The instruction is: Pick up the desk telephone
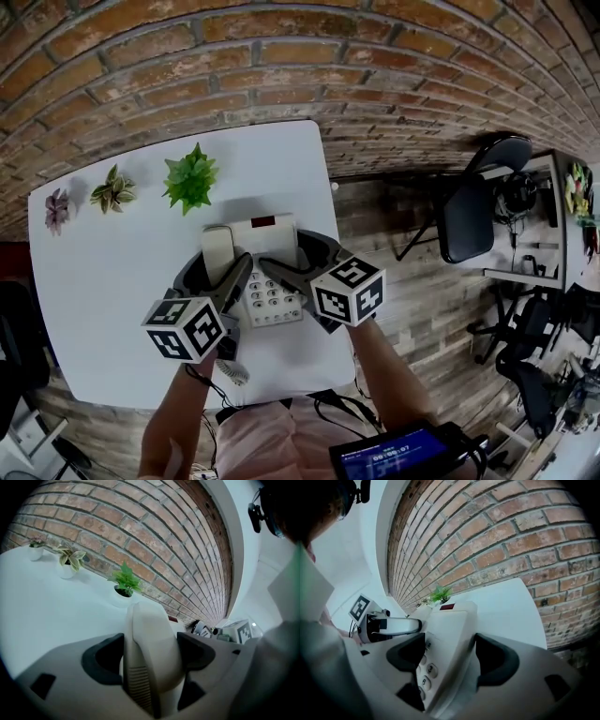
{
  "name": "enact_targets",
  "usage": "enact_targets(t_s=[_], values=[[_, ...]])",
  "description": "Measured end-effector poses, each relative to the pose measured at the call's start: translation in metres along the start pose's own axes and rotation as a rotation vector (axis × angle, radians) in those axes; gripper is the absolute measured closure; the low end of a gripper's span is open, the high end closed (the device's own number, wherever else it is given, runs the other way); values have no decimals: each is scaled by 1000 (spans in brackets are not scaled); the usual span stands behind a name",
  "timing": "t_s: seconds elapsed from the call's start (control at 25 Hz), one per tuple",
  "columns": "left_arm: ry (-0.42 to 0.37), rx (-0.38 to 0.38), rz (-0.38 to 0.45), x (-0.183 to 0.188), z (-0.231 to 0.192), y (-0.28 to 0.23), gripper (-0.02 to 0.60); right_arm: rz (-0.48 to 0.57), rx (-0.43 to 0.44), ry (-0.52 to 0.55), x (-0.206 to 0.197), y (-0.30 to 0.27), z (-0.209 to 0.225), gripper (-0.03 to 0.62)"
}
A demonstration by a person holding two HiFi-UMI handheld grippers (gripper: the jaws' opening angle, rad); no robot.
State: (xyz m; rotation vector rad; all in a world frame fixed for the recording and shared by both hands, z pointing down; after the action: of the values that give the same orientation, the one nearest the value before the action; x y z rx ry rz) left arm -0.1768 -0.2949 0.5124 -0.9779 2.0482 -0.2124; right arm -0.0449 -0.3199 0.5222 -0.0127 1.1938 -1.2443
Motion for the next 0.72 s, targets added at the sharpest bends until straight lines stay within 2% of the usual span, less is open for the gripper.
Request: enact_targets(t_s=[0.24, 0.44, 0.56, 0.64, 0.72], values=[[-112, 39, 113, 2, 13, 15, 238, 76, 18, 80, 3, 12, -9, 244], [-159, 42, 195, 1, 20, 26, 245, 116, 42, 146, 3, 19, -16, 241], [-198, 67, 237, -1, 24, 32, 255, 83, 101, 85, -1, 14, -14, 216], [-245, 92, 256, -2, 28, 35, 259, 54, 144, 29, -3, 11, -12, 184], [-290, 105, 265, -3, 33, 36, 265, 26, 177, 15, -3, 9, -12, 181]])
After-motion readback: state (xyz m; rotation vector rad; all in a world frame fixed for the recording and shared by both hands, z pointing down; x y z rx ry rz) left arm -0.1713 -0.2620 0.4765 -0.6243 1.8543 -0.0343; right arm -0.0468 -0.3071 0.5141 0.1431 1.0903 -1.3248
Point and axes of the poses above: the fingertips, and each gripper's own axes: y backward along the fingers, z to its right, x out of its top, the point moved 4 cm from there along y, backward along the fingers, and after that the axes turned 6 degrees about -x, right-handed, at the moved point
